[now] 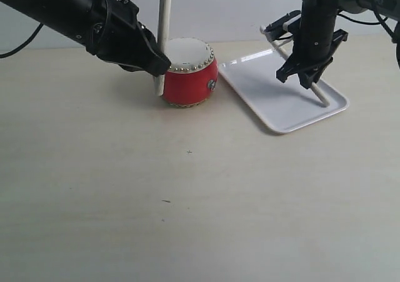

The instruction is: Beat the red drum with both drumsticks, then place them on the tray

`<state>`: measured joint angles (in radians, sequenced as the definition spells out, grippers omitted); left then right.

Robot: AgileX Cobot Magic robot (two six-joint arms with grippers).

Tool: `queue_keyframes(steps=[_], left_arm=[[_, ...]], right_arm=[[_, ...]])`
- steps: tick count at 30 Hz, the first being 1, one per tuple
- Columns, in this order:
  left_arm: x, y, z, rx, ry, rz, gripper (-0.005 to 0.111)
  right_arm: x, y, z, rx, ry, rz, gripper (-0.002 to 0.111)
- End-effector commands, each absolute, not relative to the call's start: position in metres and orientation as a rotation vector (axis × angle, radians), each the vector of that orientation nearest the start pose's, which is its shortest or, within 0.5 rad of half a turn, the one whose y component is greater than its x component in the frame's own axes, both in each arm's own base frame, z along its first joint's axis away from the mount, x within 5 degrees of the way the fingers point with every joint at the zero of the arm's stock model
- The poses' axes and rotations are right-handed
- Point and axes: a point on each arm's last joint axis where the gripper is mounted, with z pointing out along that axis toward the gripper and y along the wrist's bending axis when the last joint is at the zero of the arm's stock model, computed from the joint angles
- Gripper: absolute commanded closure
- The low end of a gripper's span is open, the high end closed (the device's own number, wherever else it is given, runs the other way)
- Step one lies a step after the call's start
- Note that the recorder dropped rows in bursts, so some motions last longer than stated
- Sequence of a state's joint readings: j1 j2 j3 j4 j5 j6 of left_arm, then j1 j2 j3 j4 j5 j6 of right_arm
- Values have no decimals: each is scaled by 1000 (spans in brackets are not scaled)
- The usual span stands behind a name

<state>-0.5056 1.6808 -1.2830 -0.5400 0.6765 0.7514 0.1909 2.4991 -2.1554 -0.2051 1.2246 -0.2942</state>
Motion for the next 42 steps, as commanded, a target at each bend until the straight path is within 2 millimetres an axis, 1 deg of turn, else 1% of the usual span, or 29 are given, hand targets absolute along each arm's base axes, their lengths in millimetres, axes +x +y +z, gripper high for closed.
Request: queue_keyframes(steps=[1, 4, 12, 16, 20, 25, 27, 29, 31, 33, 35, 36, 39, 41, 42], left_arm=[[306, -203, 279, 1102, 2196, -496, 107], [306, -203, 279, 1102, 2196, -496, 107], [306, -204, 279, 1099, 2197, -500, 107], [306, -204, 279, 1090, 2198, -513, 107], [306, -205, 280, 1082, 2197, -527, 107], [306, -205, 280, 1082, 2197, -527, 107], [306, -205, 279, 1082, 2199, -527, 107], [306, -204, 277, 1095, 2193, -517, 107], [307, -203, 276, 1093, 2182, -502, 107], [310, -198, 274, 1079, 2187, -491, 107], [313, -192, 273, 1056, 2199, -488, 107], [316, -186, 271, 1033, 2211, -484, 107], [323, -170, 267, 978, 2216, -505, 107], [327, -157, 265, 936, 2205, -565, 107], [329, -151, 265, 930, 2186, -615, 107]], right_arm=[[502, 76, 118, -775, 2960, -330, 108], [502, 76, 118, -742, 2966, -328, 108], [502, 75, 118, -738, 2966, -335, 108], [503, 71, 119, -663, 2966, -412, 107], [504, 69, 120, -619, 2968, -431, 94], [503, 70, 119, -610, 2972, -414, 71], [503, 70, 119, -610, 2972, -414, 63], [503, 70, 120, -610, 2970, -414, 60], [503, 71, 128, -600, 2959, -399, 60], [502, 75, 139, -599, 2945, -334, 60], [499, 81, 158, -632, 2914, -222, 60], [498, 86, 168, -652, 2893, -144, 60], [490, 105, 201, -756, 2784, 180, 60], [484, 122, 223, -858, 2646, 434, 60], [482, 128, 232, -896, 2581, 530, 60]])
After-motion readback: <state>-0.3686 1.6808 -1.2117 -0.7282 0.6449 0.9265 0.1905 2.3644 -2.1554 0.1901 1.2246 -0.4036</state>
